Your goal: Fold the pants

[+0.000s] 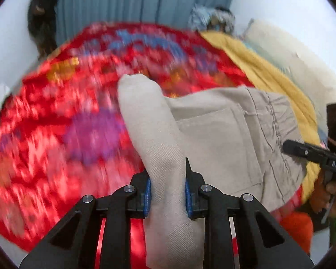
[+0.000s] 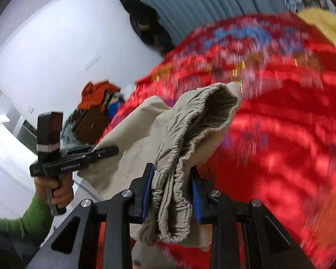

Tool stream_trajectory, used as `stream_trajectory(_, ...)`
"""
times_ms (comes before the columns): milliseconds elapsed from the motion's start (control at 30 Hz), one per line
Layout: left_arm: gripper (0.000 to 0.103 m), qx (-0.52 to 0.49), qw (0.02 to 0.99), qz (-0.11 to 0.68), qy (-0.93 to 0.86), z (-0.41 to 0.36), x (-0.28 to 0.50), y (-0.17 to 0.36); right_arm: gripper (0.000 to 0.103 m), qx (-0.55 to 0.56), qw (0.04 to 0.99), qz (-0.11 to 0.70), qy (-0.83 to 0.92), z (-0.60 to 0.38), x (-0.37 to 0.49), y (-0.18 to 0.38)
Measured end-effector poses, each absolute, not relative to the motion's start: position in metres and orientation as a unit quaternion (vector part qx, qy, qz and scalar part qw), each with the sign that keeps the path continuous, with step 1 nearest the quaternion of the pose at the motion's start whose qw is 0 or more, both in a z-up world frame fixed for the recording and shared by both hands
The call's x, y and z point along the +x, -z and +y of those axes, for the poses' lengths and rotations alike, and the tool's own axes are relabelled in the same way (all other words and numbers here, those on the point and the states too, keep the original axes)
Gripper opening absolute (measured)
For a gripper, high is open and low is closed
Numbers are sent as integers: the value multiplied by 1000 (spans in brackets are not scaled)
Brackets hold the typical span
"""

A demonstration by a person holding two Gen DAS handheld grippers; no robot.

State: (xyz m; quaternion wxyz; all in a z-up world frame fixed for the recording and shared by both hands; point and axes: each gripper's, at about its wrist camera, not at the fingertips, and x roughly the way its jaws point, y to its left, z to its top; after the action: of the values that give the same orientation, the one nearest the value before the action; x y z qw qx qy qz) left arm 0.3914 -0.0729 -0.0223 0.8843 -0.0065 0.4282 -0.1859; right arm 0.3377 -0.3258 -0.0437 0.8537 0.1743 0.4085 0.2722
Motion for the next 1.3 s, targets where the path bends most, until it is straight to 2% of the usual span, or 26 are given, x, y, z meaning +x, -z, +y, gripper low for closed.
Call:
stream_trajectory(33,34,-2,893,414,179,-75,405,21,31,172,863,397,-261,-328,351,39)
stream_trajectory(67,38,6,901,401,164,-76,419,24,32,174,872,386,-246,-334,366,37)
stream_trajectory(133,70,35,919,378,106,-73,431,35,46,165,882,390,-209,-342,394,43)
stream_trajectory(167,74,65,928,361,70,-72,431,43,53,141,889,400,-170,-350,404,49)
stream_trajectory(200,77,94,930,352,48,-72,425,52,69,117,896,408,-129,-358,408,54)
stream_trajectory(233,82,126,929,348,33,-70,414,63,79,89,902,416,-80,-368,408,58)
stream_trajectory(300,94,162,924,344,28,-64,383,85,82,56,910,411,-19,-387,387,60)
stream_trajectory(333,96,172,923,343,27,-63,367,96,89,54,914,403,-12,-394,370,61)
stream_trajectory(400,96,180,919,349,20,-65,336,116,102,48,920,389,1,-396,342,64)
stream_trajectory(467,96,169,907,385,22,-70,302,141,102,51,924,378,-3,-388,310,69)
stream_trajectory(567,96,140,891,428,47,-86,268,149,103,66,916,395,-19,-364,280,86)
stream_trajectory(733,96,143,897,415,62,-107,234,105,103,48,897,439,-5,-306,228,105)
stream_trajectory(900,99,109,909,397,61,-91,219,63,103,59,898,436,-30,-268,190,85)
stream_trajectory(1300,100,76,913,396,54,-68,189,37,102,11,914,404,-33,-218,153,23)
